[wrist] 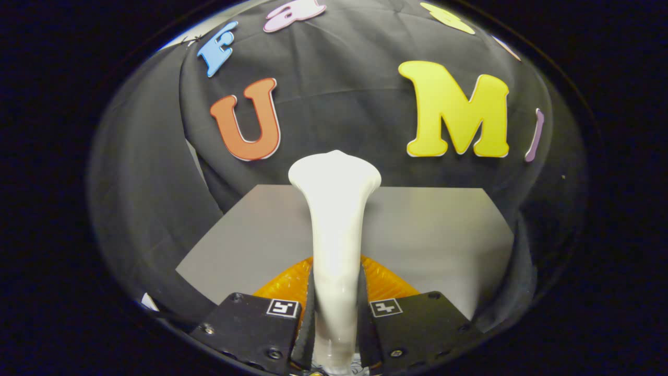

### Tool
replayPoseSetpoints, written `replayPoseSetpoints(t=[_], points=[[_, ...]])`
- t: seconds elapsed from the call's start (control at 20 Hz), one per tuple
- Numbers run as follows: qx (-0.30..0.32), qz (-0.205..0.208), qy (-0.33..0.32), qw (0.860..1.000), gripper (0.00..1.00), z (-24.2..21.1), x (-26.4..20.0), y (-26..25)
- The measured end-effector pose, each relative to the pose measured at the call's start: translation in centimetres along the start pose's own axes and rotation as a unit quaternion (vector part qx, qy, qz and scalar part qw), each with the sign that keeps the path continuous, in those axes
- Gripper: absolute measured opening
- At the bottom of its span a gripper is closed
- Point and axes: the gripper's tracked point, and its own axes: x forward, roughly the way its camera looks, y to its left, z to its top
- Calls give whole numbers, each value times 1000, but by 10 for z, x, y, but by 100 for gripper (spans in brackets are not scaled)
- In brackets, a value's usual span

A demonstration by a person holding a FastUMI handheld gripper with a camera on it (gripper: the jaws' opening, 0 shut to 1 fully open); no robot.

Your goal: Iron the clothes twice with a garment steamer, once on the left side and once on the right side.

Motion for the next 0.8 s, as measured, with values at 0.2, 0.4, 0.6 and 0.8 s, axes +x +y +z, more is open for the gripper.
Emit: replayPoseSetpoints(t=[0.2,0.4,0.6,0.8], points=[[2,16,-48,999,36,8,-58,-1],[6,36,-92,995,36,10,-138,-5],[12,47,-134,990,36,5,-227,-16],[31,40,-171,984,36,6,-308,-42]])
